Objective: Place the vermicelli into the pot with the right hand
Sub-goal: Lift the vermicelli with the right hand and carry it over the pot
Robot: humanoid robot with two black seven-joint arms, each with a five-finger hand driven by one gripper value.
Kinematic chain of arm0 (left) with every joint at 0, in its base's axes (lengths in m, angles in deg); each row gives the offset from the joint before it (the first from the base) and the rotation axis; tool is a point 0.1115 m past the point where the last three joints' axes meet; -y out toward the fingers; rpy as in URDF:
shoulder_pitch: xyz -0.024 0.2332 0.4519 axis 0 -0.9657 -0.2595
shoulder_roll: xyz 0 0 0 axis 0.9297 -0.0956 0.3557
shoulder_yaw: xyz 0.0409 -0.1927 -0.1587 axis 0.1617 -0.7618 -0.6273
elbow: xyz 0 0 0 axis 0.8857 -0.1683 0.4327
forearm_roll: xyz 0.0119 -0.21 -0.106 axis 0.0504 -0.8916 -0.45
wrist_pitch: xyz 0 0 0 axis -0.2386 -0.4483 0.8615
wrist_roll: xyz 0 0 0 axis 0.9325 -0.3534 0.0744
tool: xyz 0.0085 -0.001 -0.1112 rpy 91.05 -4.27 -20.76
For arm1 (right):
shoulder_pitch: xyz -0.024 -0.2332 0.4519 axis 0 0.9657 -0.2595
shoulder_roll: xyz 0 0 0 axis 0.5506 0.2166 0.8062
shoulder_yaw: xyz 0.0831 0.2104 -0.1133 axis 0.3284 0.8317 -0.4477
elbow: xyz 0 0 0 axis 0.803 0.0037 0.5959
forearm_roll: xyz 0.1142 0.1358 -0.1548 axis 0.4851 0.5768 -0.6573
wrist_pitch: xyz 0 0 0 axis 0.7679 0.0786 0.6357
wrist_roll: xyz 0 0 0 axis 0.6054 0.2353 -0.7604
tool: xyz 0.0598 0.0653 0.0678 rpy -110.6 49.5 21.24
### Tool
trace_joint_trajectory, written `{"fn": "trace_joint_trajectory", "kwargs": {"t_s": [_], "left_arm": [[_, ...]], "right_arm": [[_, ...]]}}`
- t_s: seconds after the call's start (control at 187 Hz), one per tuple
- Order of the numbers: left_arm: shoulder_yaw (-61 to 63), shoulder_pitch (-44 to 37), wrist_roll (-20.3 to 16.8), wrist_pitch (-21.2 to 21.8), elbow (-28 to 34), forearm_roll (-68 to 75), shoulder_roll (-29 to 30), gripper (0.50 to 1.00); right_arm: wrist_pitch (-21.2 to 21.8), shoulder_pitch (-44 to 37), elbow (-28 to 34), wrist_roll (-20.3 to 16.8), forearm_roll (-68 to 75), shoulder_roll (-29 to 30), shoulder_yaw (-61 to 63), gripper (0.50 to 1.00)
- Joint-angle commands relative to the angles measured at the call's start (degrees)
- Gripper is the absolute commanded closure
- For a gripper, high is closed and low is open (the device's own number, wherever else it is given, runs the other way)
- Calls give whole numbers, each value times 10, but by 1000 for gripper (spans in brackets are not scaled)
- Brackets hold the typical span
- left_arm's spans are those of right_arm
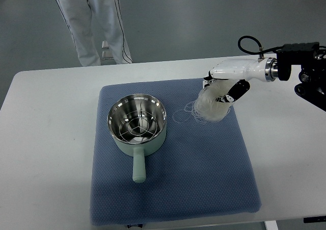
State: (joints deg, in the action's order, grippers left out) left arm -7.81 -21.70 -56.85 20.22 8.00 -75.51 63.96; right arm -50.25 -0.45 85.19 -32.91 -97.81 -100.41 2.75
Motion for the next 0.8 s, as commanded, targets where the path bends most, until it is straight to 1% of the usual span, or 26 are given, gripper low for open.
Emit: {"fn": "trace_joint_trajectory", "kwargs": {"t_s": [0.0, 0.166, 0.364, 0.561, 0.668, 0.797], "left_arm": [[0, 0, 0, 0, 0, 0, 0, 500], [0, 0, 0, 0, 0, 0, 0, 500], [0, 0, 0, 0, 0, 0, 0, 500], [1, 0, 0, 0, 0, 0, 0, 500], [1, 0, 0, 0, 0, -1, 0, 500], [1, 0, 0, 0, 0, 0, 0, 500]], "right_arm": [[1, -25, 1, 1, 4, 0, 4, 1000], [11, -70, 6, 1, 16, 2, 4, 1000], [34, -119, 36, 1, 24, 15, 3, 1000], [48, -153, 42, 1, 33, 77, 3, 1000], [52, -155, 40, -1, 32, 112, 3, 1000], [51, -151, 17, -5, 32, 160, 1, 1000]]}}
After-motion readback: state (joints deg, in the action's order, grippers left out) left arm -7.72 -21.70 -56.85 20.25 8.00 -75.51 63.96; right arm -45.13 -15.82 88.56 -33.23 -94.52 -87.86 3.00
